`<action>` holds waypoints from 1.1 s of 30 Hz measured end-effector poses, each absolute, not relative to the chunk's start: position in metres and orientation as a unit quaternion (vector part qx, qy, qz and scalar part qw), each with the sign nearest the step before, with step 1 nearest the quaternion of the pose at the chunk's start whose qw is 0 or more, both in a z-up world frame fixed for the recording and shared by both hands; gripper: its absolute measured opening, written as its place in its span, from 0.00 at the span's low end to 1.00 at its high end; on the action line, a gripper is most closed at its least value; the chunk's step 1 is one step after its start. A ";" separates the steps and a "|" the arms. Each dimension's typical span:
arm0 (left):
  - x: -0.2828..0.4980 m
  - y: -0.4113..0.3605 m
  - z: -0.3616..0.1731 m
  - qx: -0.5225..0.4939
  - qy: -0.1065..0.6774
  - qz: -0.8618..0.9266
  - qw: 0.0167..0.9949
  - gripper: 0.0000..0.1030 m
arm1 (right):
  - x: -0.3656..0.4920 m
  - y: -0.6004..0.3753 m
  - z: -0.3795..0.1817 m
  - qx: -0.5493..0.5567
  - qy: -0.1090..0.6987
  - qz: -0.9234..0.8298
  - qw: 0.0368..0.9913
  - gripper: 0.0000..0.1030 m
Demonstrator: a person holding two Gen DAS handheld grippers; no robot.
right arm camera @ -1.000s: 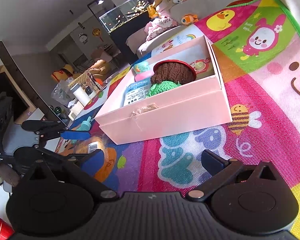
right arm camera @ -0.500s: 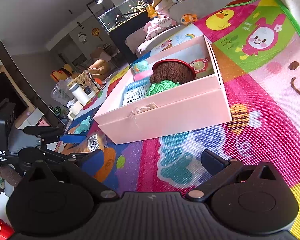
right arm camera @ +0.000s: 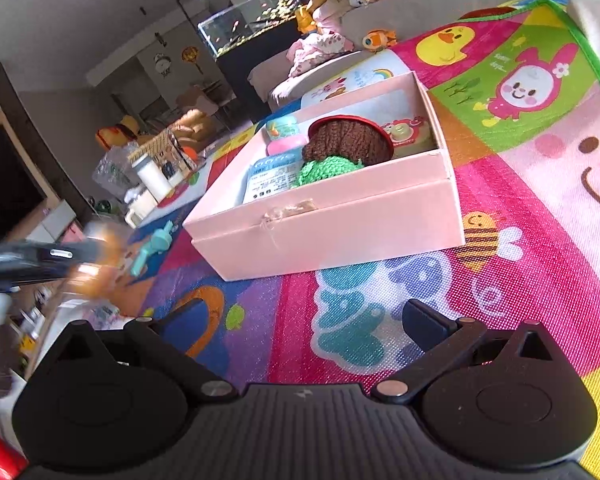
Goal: Organize objects
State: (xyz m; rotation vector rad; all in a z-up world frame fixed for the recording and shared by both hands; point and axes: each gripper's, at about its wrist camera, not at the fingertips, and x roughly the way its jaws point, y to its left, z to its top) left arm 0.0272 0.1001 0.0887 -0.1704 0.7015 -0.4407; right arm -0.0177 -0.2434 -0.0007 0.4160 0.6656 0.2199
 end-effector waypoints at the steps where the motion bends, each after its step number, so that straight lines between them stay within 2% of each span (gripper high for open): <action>1: 0.012 0.111 0.090 -0.090 0.336 -0.200 0.916 0.60 | -0.017 -0.239 0.000 0.188 0.328 0.106 0.920 1.00; 8: -0.050 0.176 0.077 -0.147 0.307 -0.096 0.935 0.60 | -0.006 -0.159 0.037 0.049 0.323 0.182 0.927 1.00; 14: -0.045 0.196 0.054 -0.205 0.287 -0.070 0.933 0.60 | 0.070 -0.074 0.073 0.056 0.378 0.256 0.888 1.00; 22: -0.026 0.210 0.030 -0.253 0.299 -0.086 0.916 0.60 | 0.179 0.042 0.041 -0.050 0.394 0.196 0.897 0.99; 23: -0.024 0.210 0.029 -0.254 0.299 -0.086 0.916 0.60 | 0.191 0.048 0.034 -0.049 0.400 0.188 0.896 0.95; 25: -0.019 0.211 0.027 -0.260 0.301 -0.085 0.914 0.60 | 0.209 0.052 0.021 -0.053 0.411 0.171 0.894 0.80; 26: -0.017 0.212 0.025 -0.265 0.302 -0.084 0.912 0.60 | 0.212 0.052 0.016 -0.060 0.419 0.175 0.889 0.66; 33: 0.008 0.200 0.022 -0.264 0.308 -0.081 0.910 0.59 | 0.164 0.014 0.015 -0.098 0.432 0.246 0.862 0.64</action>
